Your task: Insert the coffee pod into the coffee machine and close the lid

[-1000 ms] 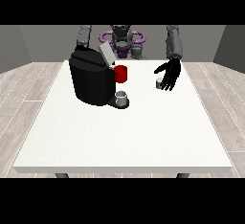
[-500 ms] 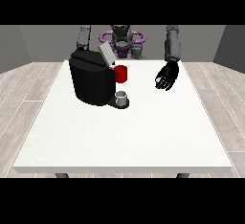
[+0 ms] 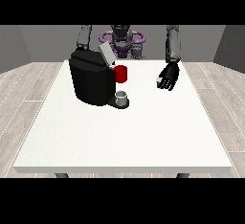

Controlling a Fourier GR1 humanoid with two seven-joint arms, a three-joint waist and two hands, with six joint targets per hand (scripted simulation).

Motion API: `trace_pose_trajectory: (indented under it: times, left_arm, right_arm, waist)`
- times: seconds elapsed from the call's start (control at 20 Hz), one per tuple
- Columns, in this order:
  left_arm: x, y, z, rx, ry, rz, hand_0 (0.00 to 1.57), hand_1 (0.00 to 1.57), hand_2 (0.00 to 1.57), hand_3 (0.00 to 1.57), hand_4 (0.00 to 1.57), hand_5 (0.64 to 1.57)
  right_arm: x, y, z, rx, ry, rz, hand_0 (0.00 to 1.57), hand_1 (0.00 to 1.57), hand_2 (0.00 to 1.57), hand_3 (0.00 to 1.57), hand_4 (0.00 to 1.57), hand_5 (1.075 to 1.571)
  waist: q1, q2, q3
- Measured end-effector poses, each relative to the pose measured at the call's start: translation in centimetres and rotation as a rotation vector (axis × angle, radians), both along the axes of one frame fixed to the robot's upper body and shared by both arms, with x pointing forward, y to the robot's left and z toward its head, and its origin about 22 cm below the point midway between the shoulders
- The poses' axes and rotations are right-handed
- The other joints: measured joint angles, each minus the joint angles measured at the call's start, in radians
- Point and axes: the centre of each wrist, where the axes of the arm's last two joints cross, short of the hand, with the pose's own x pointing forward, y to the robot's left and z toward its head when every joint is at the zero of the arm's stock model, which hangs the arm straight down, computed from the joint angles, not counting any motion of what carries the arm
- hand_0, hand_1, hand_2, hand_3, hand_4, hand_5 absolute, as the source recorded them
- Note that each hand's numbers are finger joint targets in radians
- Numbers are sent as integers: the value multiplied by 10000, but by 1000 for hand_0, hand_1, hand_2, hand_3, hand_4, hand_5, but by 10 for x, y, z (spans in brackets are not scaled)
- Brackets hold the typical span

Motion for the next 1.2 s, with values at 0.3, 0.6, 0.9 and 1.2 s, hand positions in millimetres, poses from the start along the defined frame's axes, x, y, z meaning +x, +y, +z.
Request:
trace_pose_trajectory:
  times: [0.3, 0.6, 0.9, 1.2]
  left_arm:
    - [6, -11, -5, 109, 126, -299, 1190, 1190, 1287, 1216, 506, 1571]
    - [19, -19, 11, -1105, -169, -891, 1449, 1449, 1434, 1357, 517, 1571]
    - [34, -40, 31, -1674, 441, -1345, 1371, 1371, 1379, 1325, 504, 1571]
    - [50, -68, 61, -1883, 714, -1838, 1403, 1403, 1396, 1341, 598, 1571]
  right_arm:
    - [-3, -8, -14, -656, 410, -469, 0, 0, 0, 0, 0, 1571]
    - [1, -15, -17, -888, 650, -739, 0, 0, 0, 0, 0, 1571]
    - [-2, -20, -37, -921, 1229, -873, 0, 0, 0, 0, 0, 1571]
    - [-1, -20, -41, -867, 1524, -861, 0, 0, 0, 0, 0, 1571]
  waist:
    - [137, -235, 4]
    - [337, -445, -7]
    - [519, -1131, -6]
    - [480, -1696, -7]
